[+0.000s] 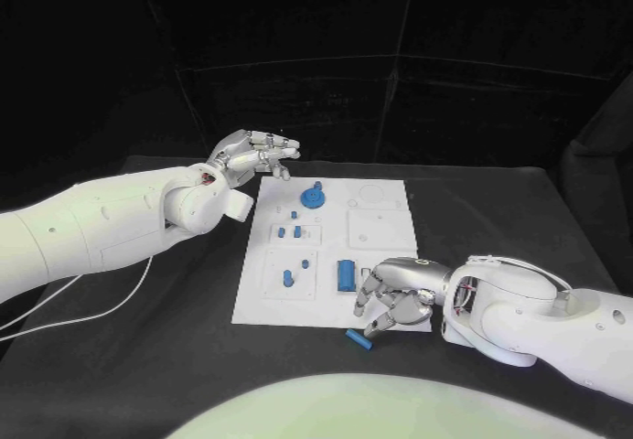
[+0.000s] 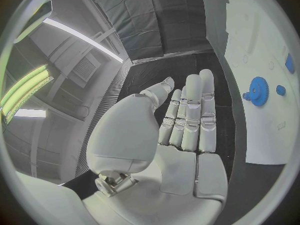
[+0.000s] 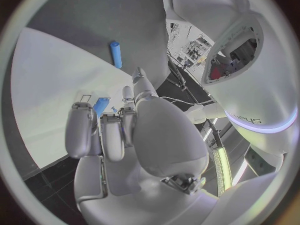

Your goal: Assemble the parts on the task board

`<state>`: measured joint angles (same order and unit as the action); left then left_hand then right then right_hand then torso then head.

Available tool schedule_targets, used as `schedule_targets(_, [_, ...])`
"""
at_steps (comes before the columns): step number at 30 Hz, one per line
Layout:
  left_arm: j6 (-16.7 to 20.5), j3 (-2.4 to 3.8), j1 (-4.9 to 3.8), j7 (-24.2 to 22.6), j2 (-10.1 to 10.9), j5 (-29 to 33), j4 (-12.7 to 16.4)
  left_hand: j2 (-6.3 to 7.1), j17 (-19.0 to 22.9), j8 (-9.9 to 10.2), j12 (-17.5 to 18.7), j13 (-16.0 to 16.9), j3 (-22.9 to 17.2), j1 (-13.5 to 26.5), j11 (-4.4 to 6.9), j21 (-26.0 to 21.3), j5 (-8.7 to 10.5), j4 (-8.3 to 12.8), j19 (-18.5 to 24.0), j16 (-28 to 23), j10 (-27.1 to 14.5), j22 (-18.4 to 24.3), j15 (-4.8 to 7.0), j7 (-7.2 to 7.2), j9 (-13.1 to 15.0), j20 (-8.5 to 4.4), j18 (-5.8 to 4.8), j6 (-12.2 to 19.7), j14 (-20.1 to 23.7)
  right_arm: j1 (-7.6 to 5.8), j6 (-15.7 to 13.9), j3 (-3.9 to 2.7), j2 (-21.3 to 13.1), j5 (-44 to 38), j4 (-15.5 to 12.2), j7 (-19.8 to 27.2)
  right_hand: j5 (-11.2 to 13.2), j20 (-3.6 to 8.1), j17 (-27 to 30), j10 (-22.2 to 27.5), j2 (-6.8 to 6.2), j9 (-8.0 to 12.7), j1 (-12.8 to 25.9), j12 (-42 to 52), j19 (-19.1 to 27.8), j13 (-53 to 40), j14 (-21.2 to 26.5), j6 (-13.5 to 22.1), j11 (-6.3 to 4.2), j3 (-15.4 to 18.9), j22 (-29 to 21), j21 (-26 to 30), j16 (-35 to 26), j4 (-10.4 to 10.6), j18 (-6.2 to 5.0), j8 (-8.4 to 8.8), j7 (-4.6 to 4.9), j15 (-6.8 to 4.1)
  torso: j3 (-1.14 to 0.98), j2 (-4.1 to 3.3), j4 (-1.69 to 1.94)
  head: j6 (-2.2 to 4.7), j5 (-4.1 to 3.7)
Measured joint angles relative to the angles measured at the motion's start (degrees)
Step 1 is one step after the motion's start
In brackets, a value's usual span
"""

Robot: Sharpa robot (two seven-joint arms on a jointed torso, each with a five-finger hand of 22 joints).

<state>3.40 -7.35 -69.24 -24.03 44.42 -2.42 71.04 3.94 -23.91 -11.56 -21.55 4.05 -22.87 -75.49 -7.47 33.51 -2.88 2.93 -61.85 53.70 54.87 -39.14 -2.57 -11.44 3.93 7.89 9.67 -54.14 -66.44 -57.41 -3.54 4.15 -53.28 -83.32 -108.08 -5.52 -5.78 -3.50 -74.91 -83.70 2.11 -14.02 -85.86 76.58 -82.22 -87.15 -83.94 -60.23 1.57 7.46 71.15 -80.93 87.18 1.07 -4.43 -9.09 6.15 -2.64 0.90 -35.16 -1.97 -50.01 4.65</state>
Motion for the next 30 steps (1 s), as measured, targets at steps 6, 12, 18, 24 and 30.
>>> schedule_targets(6, [-0.06, -0.03, 0.12, 0.0, -0.17, 0.0, -0.07, 0.0, 0.0, 0.0, 0.0, 0.0, 0.0, 0.0, 0.0, 0.0, 0.0, 0.0, 0.0, 0.0, 0.0, 0.0, 0.0, 0.0, 0.0, 0.0, 0.0, 0.0, 0.0, 0.01, 1.73, 0.01, 0.69, -2.96, 0.24, 0.08, 1.64, 0.0, 0.0, -0.15, 0.61, 0.58, 1.92, 0.32, 0.0, -0.01, 0.0, -0.88, -0.16, 0.96, 0.1, 0.0, 0.0, 0.16, 0.0, 0.82, -0.09, 0.0, -0.05, 0.0, -0.03, 0.0, -0.13])
schedule_targets(12, [-0.12, -0.05, 0.24, 0.0, -0.25, 0.0, -0.14, 0.0, -0.01, 0.0, 0.0, 0.0, 0.0, 0.0, 0.0, 0.0, 0.0, 0.0, 0.0, 0.0, 0.0, -0.01, 0.0, 0.0, 0.0, 0.0, 0.0, 0.0, 0.0, 0.01, 2.31, 0.03, 1.48, -6.16, 0.68, -0.51, 1.64, 0.0, 0.0, -0.34, 0.18, 0.88, 3.56, 0.29, 0.0, 0.19, -0.01, -1.27, -0.34, 1.76, 0.16, 0.0, 0.0, 0.5, 0.0, 1.15, -0.1, -0.03, -0.1, -0.02, -0.03, 0.0, -0.2])
schedule_targets(18, [-0.16, -0.07, 0.42, 0.0, -0.31, 0.0, -0.24, 0.0, -0.01, 0.0, 0.01, 0.0, 0.0, 0.0, 0.0, 0.0, 0.0, 0.0, 0.0, 0.0, 0.0, -0.01, 0.0, 0.0, 0.0, 0.0, 0.0, 0.0, 0.0, 0.01, 2.47, 0.99, 2.29, -8.95, 1.17, -1.23, 1.91, 0.0, 0.0, -0.34, 0.09, 1.06, 4.08, 0.29, 0.0, 0.62, -0.01, -1.47, -0.35, 2.34, 0.16, 0.0, 0.0, 0.77, 0.0, 1.49, -0.3, -0.03, -0.12, -0.04, -0.04, 0.0, -0.2])
schedule_targets(24, [-0.22, -0.09, 0.55, 0.0, -0.42, 0.0, -0.3, 0.0, -0.01, 0.0, 0.01, 0.0, 0.0, 0.0, 0.0, 0.0, 0.0, 0.0, 0.0, 0.0, 0.0, -0.01, 0.0, 0.0, 0.0, 0.0, 0.0, 0.0, 0.0, 0.05, 2.74, 3.02, 2.98, -10.45, 1.65, -1.76, 2.65, 0.0, 0.0, -0.34, 0.18, 1.3, 4.75, 0.29, 0.0, 0.96, -0.01, -1.86, -0.34, 3.15, 0.2, 0.0, 0.0, 0.94, 0.0, 1.79, -0.32, -0.03, -0.08, -0.04, -0.03, -0.01, -0.15])
schedule_targets(30, [-0.27, -0.1, 0.77, 0.0, -0.53, 0.0, -0.61, 0.0, -0.01, 0.0, 0.02, 0.0, 0.0, 0.0, 0.0, 0.0, 0.0, 0.0, 0.0, 0.0, 0.0, -0.01, 0.0, 0.0, 0.0, 0.0, 0.0, 0.0, 0.0, 0.07, 3.09, 3.69, 3.59, -11.35, 2.2, -2.25, 2.65, 0.01, 0.01, -0.34, 0.48, 1.3, 5.05, 0.3, 0.0, 1.0, -0.01, -2.55, -0.34, 3.63, 0.2, 0.0, 0.0, 0.94, 0.0, 1.79, -0.46, -0.03, -0.08, 0.04, 0.0, 0.0, -0.05])
